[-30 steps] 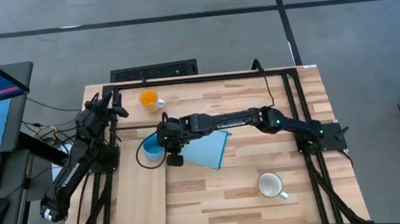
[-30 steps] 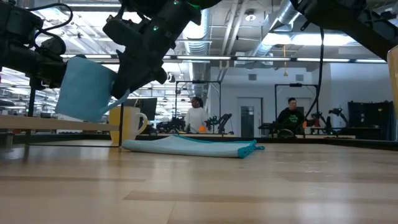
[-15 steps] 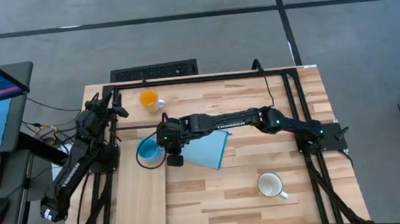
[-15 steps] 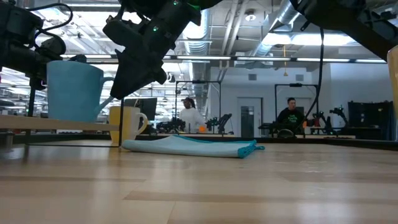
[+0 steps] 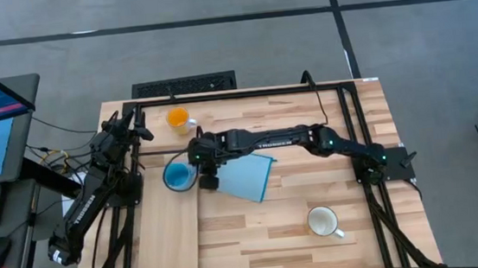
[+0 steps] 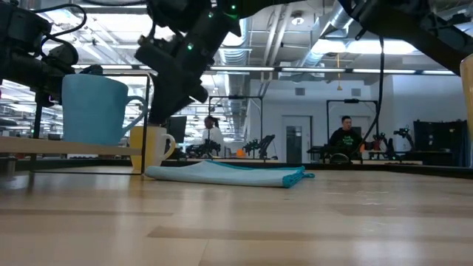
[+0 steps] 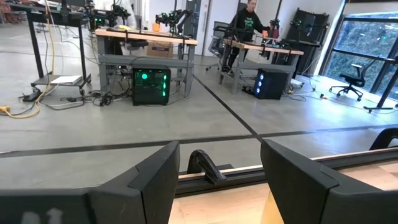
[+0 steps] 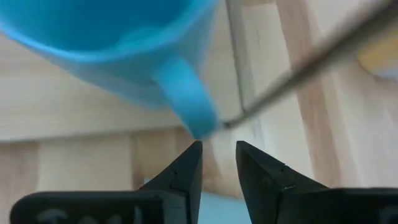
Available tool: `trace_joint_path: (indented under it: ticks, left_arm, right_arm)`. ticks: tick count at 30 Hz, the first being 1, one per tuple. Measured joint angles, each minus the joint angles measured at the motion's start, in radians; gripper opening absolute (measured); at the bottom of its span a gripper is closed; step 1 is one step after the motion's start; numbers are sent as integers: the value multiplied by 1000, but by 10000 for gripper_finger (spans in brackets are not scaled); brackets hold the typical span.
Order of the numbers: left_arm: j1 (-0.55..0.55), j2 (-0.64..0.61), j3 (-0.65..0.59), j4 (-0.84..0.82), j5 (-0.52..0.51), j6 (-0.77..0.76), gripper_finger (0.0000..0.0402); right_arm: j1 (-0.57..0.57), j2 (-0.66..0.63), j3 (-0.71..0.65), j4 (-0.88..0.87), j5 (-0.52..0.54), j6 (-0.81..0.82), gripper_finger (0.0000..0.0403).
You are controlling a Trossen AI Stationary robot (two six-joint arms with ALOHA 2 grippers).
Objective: Stack small to large cups/mugs on shelf
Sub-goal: Put the blue mug on the shelf
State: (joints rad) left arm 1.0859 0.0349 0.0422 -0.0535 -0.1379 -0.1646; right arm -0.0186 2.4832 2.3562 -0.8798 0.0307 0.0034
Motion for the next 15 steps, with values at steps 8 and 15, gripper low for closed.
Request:
trace_joint_path:
  ticks: [8, 15]
  left_arm:
    - [0, 0, 0, 0, 0, 0, 217]
    - [0, 0, 0, 0, 0, 0, 217]
  right_arm:
    - [-8, 0, 0, -17, 41, 24, 119]
    - [0, 0, 0, 21, 40, 24, 118]
